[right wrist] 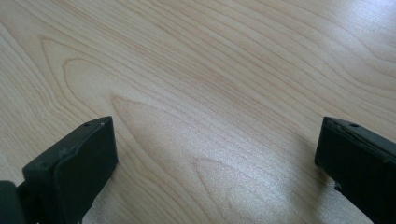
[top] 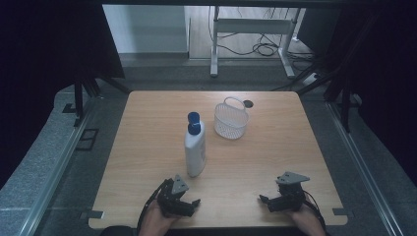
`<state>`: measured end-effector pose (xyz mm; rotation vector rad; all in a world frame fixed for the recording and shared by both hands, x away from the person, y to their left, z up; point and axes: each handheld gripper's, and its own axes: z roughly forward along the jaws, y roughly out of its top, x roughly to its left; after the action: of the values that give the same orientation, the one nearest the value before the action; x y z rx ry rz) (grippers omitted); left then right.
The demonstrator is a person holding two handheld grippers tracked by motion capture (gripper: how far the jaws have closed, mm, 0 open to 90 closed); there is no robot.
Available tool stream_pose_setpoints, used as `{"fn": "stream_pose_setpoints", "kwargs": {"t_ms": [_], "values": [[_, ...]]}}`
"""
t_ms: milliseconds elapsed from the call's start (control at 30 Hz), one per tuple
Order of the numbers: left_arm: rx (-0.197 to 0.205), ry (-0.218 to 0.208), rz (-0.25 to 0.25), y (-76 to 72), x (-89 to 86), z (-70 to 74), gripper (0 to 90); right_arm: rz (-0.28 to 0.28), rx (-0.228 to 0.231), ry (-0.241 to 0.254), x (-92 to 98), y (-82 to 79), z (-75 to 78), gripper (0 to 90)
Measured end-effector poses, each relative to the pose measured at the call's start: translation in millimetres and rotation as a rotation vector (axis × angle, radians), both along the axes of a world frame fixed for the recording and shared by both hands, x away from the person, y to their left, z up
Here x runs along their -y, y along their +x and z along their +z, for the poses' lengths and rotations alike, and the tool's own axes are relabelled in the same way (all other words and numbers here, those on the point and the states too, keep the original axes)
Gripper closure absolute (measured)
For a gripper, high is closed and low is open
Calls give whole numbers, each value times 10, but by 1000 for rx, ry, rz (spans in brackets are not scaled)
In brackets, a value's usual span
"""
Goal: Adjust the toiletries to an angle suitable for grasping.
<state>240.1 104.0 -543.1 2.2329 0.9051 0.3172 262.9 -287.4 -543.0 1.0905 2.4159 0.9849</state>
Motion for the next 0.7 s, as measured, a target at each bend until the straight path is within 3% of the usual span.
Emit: {"fn": "stream_pose_setpoints", "kwargs": {"t_ms": [700], "values": [[1, -1, -2, 1, 0, -1, 104, 27, 0, 1, 25, 2, 1, 0]]}}
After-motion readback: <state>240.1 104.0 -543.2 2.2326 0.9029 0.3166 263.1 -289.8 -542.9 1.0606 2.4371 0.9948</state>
